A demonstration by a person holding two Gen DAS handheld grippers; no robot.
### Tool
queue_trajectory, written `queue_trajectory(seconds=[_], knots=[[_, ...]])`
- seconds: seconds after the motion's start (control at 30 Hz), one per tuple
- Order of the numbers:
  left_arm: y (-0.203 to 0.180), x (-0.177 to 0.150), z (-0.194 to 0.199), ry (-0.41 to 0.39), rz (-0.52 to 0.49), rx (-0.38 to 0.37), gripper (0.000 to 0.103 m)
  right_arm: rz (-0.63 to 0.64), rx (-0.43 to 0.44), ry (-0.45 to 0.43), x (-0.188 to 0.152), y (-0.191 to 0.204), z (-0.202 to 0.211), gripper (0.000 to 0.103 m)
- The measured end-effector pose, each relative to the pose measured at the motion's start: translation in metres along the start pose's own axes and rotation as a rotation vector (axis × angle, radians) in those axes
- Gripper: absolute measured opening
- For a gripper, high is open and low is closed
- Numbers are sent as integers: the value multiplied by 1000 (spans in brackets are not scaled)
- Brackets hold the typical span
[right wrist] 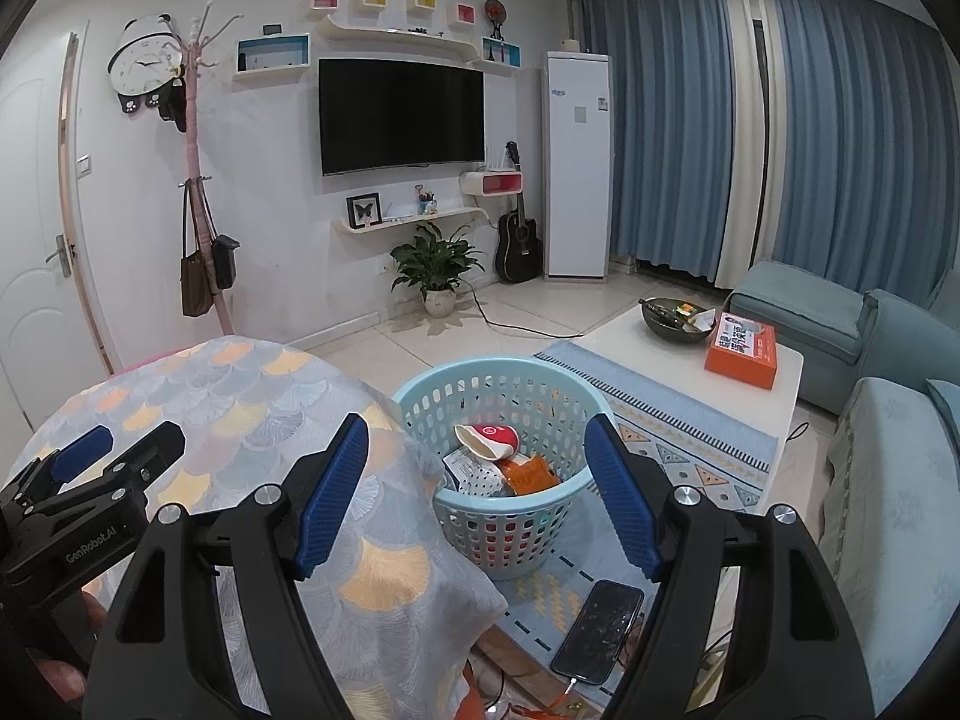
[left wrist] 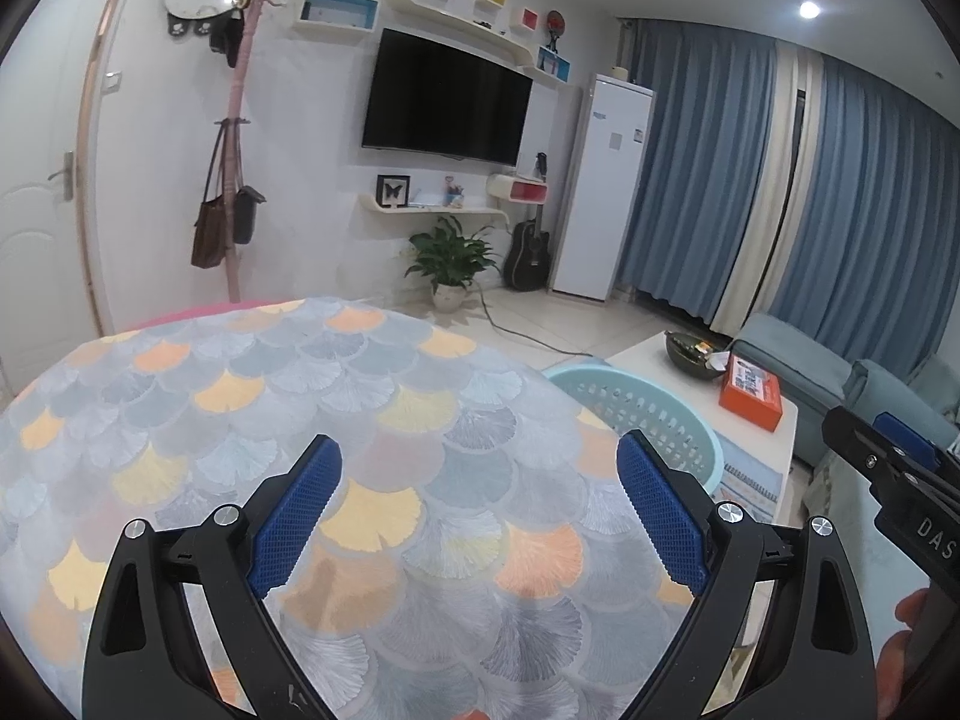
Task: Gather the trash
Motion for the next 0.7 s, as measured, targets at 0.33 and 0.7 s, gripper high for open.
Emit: queue_trajectory(seconds=[0.33,0.7], knots=[[-2,-1,1,-9,-7,10,91,3,-2,-1,0,-1,0,71],[-8,1,1,-8,-25,18,91,12,10,7,2,0,-3,71]])
Point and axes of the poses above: each gripper's, at about its wrist camera, not at the fingertips, and z roughly against the way its jaws point, y to its left, x to its top, the point moved 1 cm from there along -z, roughly the way its jaws point, and after that the axes turned 12 degrees about -x, right-handed, at the moved point
